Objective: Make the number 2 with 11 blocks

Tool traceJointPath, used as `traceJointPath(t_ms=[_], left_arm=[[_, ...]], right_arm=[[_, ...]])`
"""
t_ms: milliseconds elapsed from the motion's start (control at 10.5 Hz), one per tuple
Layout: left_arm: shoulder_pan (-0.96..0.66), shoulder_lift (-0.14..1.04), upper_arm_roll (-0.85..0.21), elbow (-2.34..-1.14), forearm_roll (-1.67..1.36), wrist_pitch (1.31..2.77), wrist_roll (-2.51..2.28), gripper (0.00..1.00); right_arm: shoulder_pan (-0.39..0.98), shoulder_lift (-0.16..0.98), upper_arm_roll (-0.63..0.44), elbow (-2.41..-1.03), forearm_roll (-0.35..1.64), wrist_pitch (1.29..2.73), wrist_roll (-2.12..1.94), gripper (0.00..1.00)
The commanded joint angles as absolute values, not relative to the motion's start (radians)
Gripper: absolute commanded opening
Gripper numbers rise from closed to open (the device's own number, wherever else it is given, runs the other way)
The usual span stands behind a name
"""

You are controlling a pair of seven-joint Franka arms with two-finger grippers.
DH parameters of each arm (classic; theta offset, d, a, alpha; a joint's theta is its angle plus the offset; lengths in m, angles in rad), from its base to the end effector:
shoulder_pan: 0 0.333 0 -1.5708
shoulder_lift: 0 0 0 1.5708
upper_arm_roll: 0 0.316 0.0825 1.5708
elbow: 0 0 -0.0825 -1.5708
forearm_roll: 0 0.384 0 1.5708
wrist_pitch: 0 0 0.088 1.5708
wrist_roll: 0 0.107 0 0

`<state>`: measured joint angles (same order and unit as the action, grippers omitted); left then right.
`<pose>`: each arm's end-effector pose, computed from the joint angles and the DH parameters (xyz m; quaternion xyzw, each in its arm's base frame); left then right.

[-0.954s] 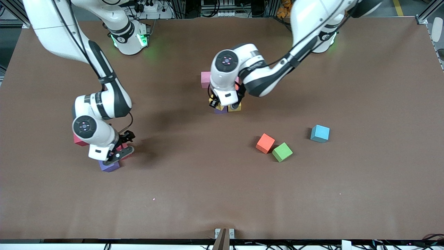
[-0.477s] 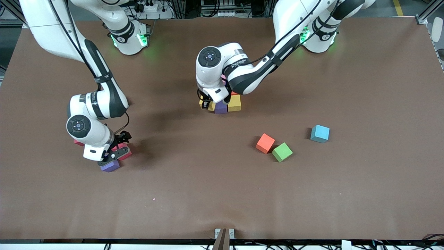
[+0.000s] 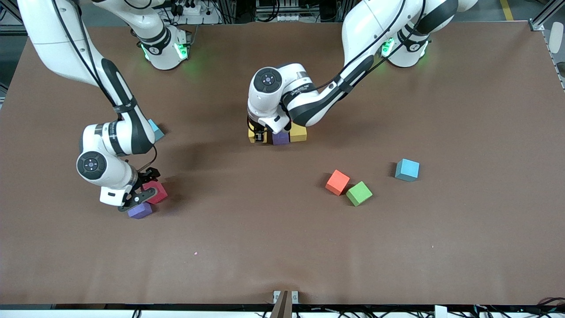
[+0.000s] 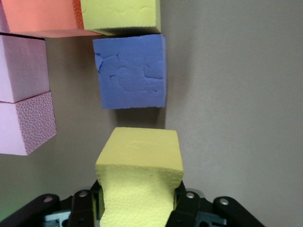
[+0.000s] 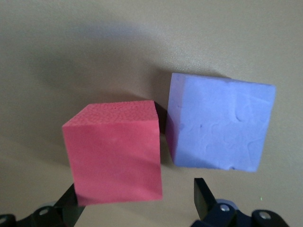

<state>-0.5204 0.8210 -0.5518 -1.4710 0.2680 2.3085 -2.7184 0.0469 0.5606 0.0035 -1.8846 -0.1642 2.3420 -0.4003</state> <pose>0.4219 -0.5959 0.2539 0.6736 0.7305 -0.1053 0.0390 0.6235 0.0288 0.1997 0.9568 0.2808 -0.0601 0.0451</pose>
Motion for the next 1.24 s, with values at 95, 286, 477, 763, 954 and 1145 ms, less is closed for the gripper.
traceJointPath(t_ms=[95,286,477,763,954,1145], left_arm=[[-0.537,0.842,-0.531,-1.457,0.235,2.319,-2.772,0.19],[-0.537,0.842,-0.528,-1.473,0.247,2.355,-2.772,0.19],[-0.548,0.844,-0.519,-1.479,0.268,2.359,-2.770,0.19],[-0.557,0.842,-0.514,-1.515,0.276,2.382,-2.772,0.18],[-0.555,0.842,-0.512,-1.542,0.278,2.404,-2.772,0.17],[-0.548,0.839,-0.512,-1.564,0.299,2.408,-2.772,0.17]], right_arm=[[0.044,0.580,0.023,-1.884,-0.135,2.371,-0.407,1.00],[0.052,0.586,0.025,-1.876,-0.118,2.375,-0.407,1.00],[0.055,0.592,0.026,-1.862,-0.117,2.376,-0.407,1.00],[0.058,0.598,0.026,-1.856,-0.114,2.387,-0.407,0.91],[0.058,0.598,0.026,-1.850,-0.114,2.393,-0.403,0.26],[0.066,0.594,0.028,-1.823,-0.112,2.384,-0.391,0.16]])
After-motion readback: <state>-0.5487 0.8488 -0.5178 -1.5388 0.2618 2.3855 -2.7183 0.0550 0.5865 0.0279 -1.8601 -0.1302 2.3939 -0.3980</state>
